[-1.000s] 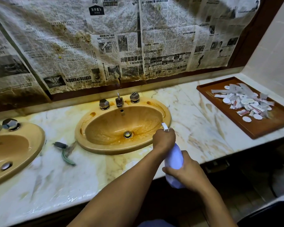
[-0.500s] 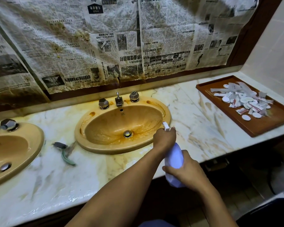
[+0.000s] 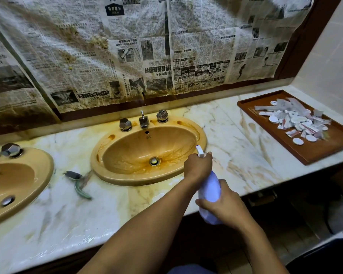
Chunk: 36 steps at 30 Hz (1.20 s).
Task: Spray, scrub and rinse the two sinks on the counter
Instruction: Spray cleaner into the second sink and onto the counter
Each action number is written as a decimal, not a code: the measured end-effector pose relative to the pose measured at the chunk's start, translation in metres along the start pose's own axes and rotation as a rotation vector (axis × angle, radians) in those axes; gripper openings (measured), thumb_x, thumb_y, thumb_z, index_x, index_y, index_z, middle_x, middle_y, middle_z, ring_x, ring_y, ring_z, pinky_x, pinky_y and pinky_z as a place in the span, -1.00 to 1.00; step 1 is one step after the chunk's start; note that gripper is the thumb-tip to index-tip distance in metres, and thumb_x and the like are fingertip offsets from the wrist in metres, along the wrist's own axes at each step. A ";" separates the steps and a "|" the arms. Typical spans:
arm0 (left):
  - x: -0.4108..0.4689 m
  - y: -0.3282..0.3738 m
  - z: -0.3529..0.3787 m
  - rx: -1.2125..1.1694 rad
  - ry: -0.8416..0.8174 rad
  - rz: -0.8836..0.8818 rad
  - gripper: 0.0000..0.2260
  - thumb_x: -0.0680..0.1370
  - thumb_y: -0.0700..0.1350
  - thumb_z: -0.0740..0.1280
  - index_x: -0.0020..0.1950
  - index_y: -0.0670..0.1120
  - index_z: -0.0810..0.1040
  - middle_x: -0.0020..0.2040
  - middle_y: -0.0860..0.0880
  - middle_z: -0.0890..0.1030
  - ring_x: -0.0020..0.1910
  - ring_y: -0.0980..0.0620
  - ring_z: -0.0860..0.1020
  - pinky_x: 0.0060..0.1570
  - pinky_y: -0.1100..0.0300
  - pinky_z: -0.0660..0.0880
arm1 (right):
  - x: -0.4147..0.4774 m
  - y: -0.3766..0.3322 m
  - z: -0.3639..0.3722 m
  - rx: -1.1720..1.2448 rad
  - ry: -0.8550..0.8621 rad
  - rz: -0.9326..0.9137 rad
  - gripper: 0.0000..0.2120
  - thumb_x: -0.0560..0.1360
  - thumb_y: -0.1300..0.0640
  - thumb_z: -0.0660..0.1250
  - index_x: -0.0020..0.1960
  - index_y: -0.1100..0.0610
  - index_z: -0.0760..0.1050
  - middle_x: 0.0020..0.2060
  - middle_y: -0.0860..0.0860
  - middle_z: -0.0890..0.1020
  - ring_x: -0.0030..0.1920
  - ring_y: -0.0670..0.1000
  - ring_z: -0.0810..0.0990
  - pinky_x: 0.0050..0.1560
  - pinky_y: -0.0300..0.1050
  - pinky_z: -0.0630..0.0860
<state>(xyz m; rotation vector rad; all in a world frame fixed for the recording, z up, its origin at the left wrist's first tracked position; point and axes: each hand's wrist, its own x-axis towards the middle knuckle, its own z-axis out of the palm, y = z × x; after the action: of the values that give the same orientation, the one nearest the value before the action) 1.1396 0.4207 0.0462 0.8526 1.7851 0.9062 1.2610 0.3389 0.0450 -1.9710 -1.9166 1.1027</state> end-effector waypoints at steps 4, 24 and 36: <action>0.001 0.001 0.000 0.000 0.020 0.016 -0.64 0.57 0.20 0.30 -0.03 -0.11 0.58 -0.06 -0.09 0.69 0.01 -0.14 0.63 0.01 0.04 0.52 | 0.002 -0.002 0.000 0.015 0.000 -0.010 -0.36 0.26 -0.40 0.48 0.14 -0.08 0.33 -0.11 -0.08 0.53 -0.06 0.06 0.56 -0.01 0.02 0.57; 0.002 -0.007 -0.012 -0.089 -0.041 -0.042 -0.65 0.61 0.21 0.30 -0.07 -0.09 0.51 -0.16 -0.03 0.55 -0.12 -0.07 0.52 -0.13 0.09 0.38 | 0.008 -0.006 0.002 0.010 -0.052 -0.013 -0.33 0.29 -0.38 0.51 0.20 -0.06 0.35 -0.01 -0.03 0.56 -0.06 0.03 0.57 -0.06 -0.01 0.54; 0.001 -0.017 0.008 -0.121 -0.102 -0.055 -0.73 0.63 0.09 0.31 -0.16 -0.05 0.42 -0.25 -0.02 0.50 -0.25 0.00 0.47 -0.17 0.11 0.38 | 0.005 0.010 0.004 0.046 -0.056 0.057 -0.27 0.21 -0.43 0.48 0.20 -0.07 0.36 0.05 0.01 0.60 0.01 0.06 0.61 0.06 0.03 0.59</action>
<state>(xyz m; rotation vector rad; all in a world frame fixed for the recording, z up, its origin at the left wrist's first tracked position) 1.1438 0.4147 0.0294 0.7554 1.6413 0.9092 1.2659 0.3408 0.0338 -2.0026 -1.8556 1.2172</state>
